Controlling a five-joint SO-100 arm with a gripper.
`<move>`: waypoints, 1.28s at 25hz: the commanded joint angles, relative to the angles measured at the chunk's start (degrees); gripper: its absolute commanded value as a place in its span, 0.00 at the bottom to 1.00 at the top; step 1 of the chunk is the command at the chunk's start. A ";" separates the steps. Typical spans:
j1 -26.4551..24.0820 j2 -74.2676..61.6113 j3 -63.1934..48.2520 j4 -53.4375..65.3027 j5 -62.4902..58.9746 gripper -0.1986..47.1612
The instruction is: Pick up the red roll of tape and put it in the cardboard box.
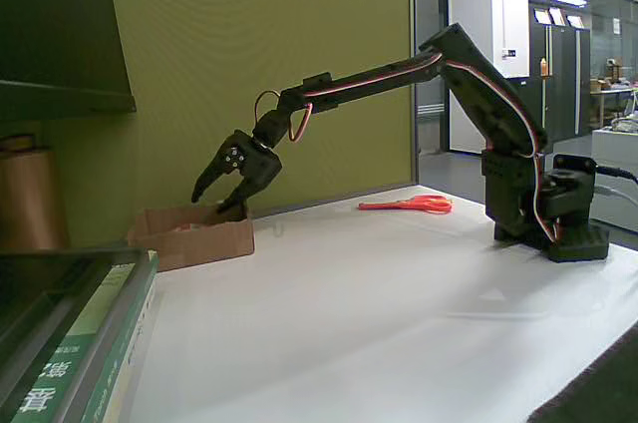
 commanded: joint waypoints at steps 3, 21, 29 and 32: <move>-0.26 3.34 -1.14 0.35 -1.05 0.65; -0.53 11.51 0.62 -2.81 -2.99 0.68; -0.53 18.81 4.48 -2.55 -3.08 0.57; -0.70 22.15 5.89 -2.55 -2.99 0.47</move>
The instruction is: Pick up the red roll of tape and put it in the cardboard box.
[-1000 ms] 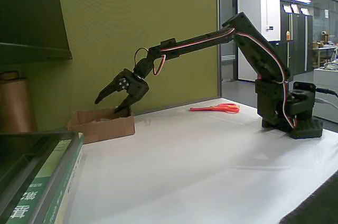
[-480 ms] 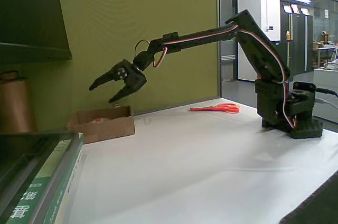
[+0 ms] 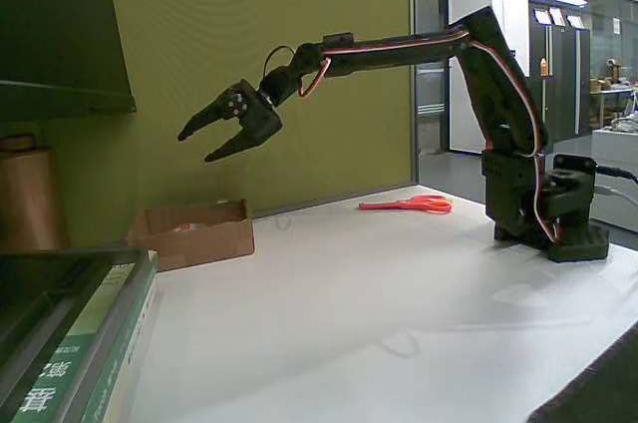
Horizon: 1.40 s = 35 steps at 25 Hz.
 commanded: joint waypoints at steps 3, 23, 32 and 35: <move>-0.44 10.63 1.93 0.09 -0.26 0.31; -1.67 35.51 20.04 1.85 0.18 0.10; -5.45 48.69 29.00 12.22 8.53 0.11; -7.29 53.70 33.49 14.59 9.67 0.10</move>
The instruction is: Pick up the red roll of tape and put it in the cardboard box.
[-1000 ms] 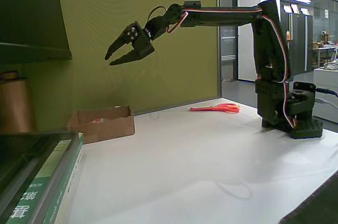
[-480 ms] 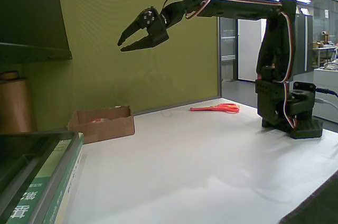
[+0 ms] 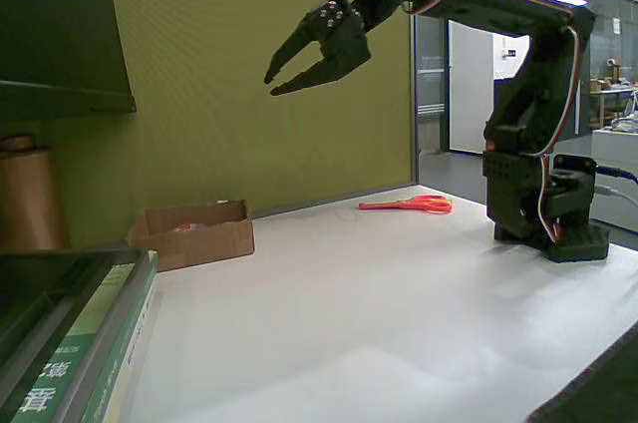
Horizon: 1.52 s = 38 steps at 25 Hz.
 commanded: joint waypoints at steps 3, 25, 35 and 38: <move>-2.64 10.37 5.98 4.83 1.23 0.08; -14.33 40.08 40.08 12.22 1.93 0.01; -19.60 48.52 52.56 13.36 0.18 0.01; -19.78 51.77 56.69 13.71 -1.05 0.01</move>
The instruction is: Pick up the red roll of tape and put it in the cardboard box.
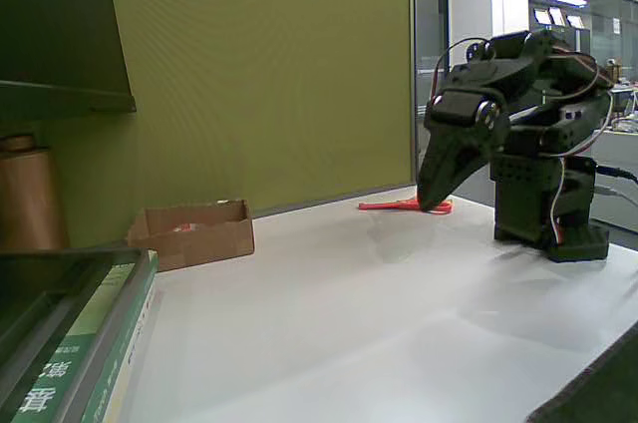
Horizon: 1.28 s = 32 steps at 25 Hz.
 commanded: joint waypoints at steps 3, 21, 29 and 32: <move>0.70 5.63 4.66 0.88 -1.41 0.01; -1.85 18.81 15.12 6.06 3.78 0.01; -7.12 27.33 22.32 5.80 6.42 0.01; -9.23 28.30 22.59 5.63 7.82 0.01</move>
